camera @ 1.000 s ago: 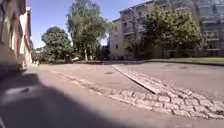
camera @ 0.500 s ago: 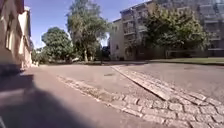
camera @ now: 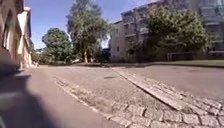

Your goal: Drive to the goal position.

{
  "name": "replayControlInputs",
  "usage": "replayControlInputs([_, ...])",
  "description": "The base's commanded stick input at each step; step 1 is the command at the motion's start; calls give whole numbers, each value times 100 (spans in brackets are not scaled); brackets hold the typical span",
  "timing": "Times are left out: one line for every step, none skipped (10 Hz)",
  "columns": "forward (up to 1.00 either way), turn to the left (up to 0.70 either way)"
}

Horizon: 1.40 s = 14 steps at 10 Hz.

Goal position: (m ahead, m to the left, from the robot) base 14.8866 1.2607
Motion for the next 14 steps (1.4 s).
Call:
replayControlInputs([69,0])
replayControlInputs([69,0])
replayControlInputs([69,0])
replayControlInputs([69,0])
replayControlInputs([69,0])
replayControlInputs([69,0])
replayControlInputs([69,0])
replayControlInputs([69,0])
replayControlInputs([69,0])
replayControlInputs([69,0])
replayControlInputs([69,0])
replayControlInputs([69,0])
replayControlInputs([69,0])
replayControlInputs([69,0])
